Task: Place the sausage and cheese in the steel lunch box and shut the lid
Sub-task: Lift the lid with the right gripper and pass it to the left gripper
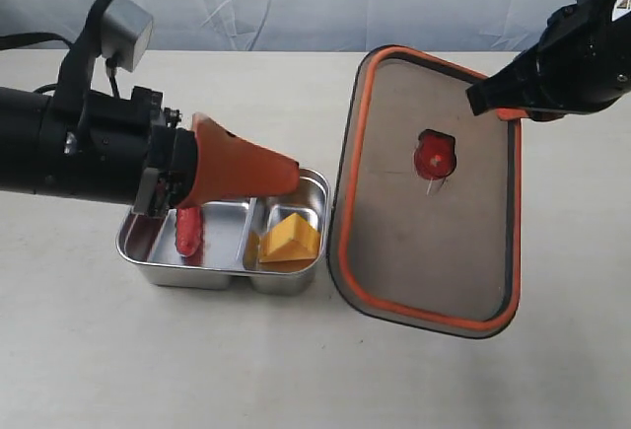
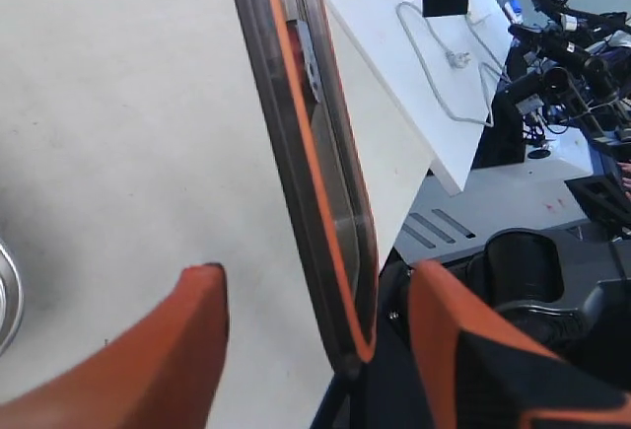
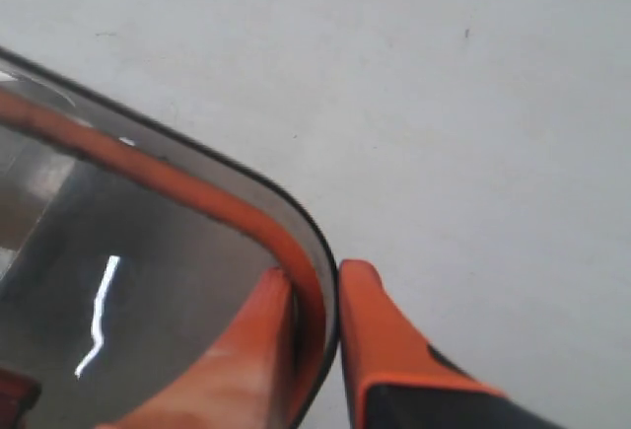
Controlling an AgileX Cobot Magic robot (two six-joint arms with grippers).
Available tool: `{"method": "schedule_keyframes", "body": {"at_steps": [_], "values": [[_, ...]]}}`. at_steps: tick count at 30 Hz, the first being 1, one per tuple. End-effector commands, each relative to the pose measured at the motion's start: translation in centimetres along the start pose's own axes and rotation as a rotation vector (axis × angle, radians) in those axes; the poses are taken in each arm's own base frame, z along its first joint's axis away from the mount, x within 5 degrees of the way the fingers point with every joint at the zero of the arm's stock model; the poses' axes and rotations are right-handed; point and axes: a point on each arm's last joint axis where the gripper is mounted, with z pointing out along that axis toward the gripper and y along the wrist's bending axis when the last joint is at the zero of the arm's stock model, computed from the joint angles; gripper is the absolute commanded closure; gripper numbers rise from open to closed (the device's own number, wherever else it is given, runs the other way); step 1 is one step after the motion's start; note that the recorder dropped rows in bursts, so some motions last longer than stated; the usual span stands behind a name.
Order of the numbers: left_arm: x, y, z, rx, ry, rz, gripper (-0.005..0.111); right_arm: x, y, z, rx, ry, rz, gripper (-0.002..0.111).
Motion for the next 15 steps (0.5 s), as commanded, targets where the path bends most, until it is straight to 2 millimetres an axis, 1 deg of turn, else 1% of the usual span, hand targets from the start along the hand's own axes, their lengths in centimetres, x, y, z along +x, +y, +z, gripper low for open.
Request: {"method": "schedule_keyframes", "body": {"at_steps": [1, 4, 9, 15], "values": [[0.0, 0.4, 0.1, -0.015, -0.004, -0.036, 0.049, -0.1, 1.2, -0.6, -0.032, -0.02, -0.043, 0.109], [0.0, 1.2, 0.5, -0.027, 0.0, -0.069, 0.049, -0.1, 2.2, -1.0, -0.05, -0.031, -0.076, 0.109], [0.1, 2.1, 1.4, 0.018, 0.011, -0.14, 0.049, -0.2, 3.1, -1.2, -0.07, -0.045, -0.104, 0.109], [-0.1, 2.2, 1.7, 0.058, -0.005, -0.128, 0.049, -0.3, 3.5, -1.3, -0.084, -0.053, -0.108, 0.109]]}}
